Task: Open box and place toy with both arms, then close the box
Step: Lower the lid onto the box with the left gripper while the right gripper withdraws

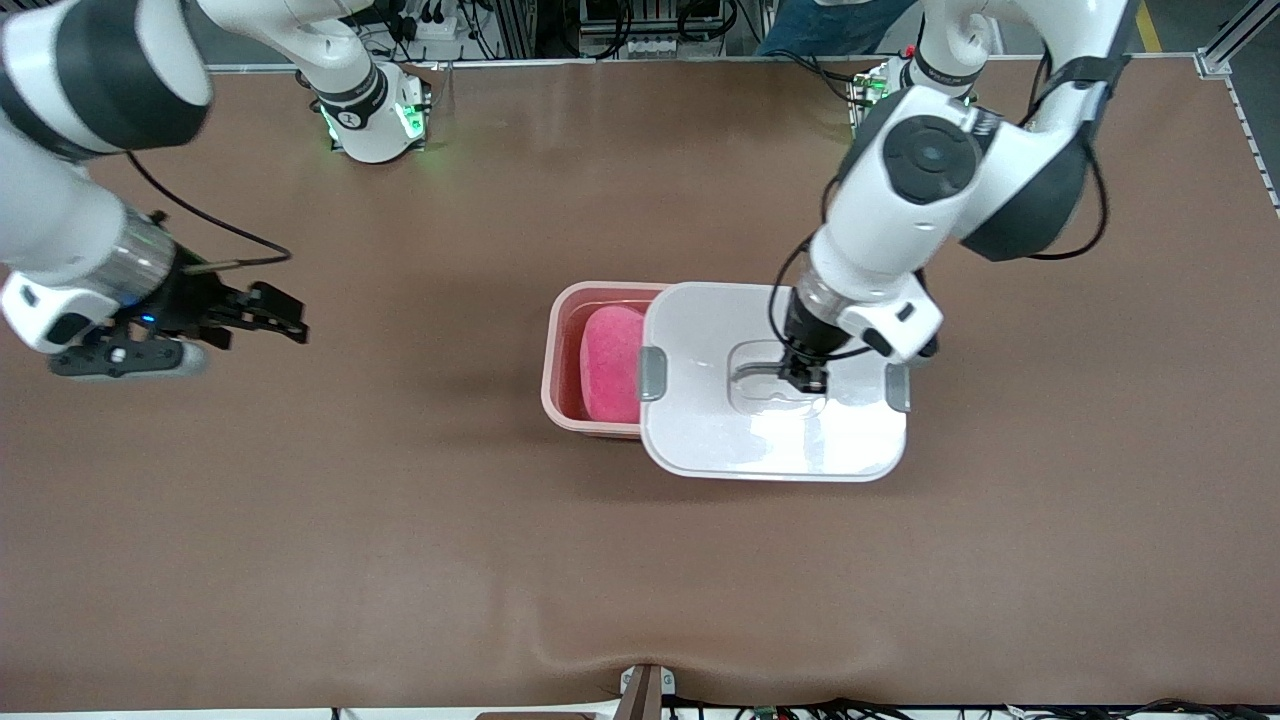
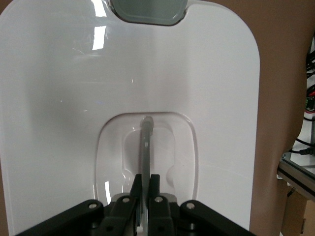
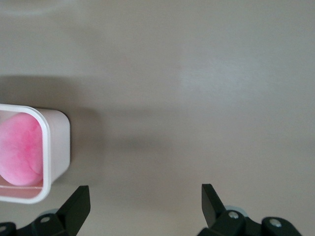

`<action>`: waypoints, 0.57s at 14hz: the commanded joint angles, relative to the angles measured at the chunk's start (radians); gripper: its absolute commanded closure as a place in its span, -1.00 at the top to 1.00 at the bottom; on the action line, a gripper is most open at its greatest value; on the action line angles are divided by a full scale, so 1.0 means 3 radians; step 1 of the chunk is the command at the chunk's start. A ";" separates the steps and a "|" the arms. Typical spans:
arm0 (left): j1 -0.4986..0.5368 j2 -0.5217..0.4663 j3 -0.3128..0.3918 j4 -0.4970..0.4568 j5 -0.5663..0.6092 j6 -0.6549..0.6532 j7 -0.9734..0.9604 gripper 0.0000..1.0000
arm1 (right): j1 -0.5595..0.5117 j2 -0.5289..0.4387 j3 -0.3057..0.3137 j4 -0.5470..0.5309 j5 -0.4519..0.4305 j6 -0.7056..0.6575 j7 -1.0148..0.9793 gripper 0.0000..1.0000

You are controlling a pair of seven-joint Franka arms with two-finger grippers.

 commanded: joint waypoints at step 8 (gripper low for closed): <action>-0.0616 0.0294 0.0021 0.0006 0.0558 0.0366 -0.1019 -1.00 | -0.0710 -0.0419 0.0152 0.0126 0.0010 -0.0882 -0.0513 1.00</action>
